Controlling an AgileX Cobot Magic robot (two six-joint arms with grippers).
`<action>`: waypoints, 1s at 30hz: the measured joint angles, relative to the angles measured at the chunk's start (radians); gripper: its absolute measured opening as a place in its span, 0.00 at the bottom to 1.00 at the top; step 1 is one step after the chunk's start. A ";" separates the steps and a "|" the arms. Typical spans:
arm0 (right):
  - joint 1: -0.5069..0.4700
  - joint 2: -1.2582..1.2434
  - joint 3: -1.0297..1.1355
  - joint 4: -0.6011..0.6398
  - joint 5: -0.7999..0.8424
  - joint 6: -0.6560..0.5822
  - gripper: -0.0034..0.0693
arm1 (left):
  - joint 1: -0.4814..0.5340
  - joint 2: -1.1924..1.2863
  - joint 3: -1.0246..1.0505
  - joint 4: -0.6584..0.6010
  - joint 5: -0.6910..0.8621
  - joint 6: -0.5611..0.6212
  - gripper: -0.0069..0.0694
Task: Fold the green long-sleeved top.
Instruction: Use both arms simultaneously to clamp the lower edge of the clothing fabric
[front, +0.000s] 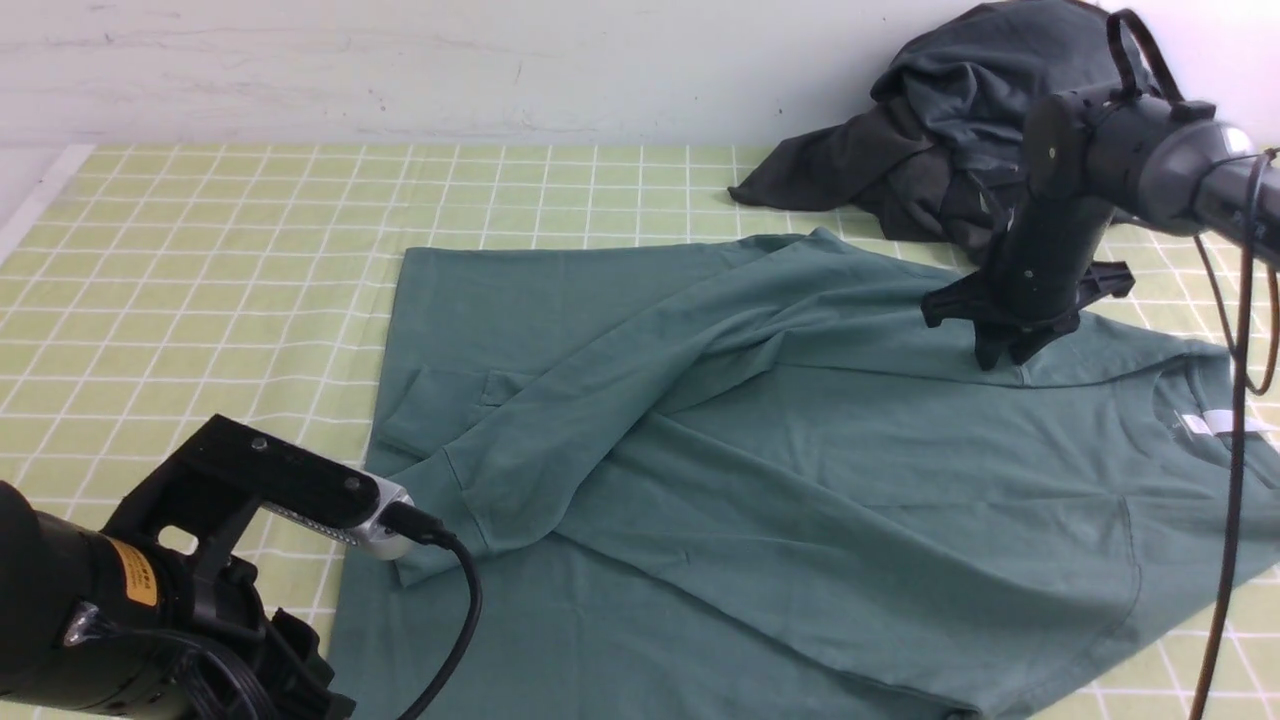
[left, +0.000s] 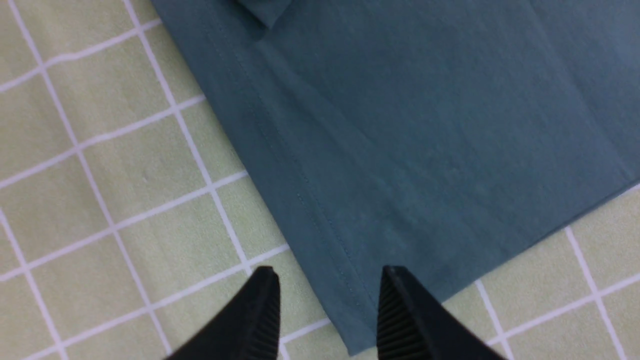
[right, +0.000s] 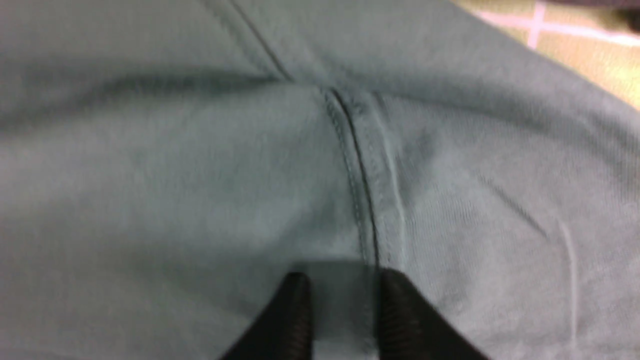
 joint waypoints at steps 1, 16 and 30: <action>-0.002 0.000 -0.001 0.003 0.004 -0.012 0.18 | 0.000 0.000 0.000 0.000 -0.001 0.000 0.43; -0.102 -0.136 0.058 0.192 0.000 -0.158 0.05 | 0.000 0.000 0.000 0.000 -0.011 0.000 0.43; -0.091 -0.046 0.104 0.197 -0.066 -0.162 0.39 | 0.000 0.000 0.001 -0.001 -0.011 0.000 0.43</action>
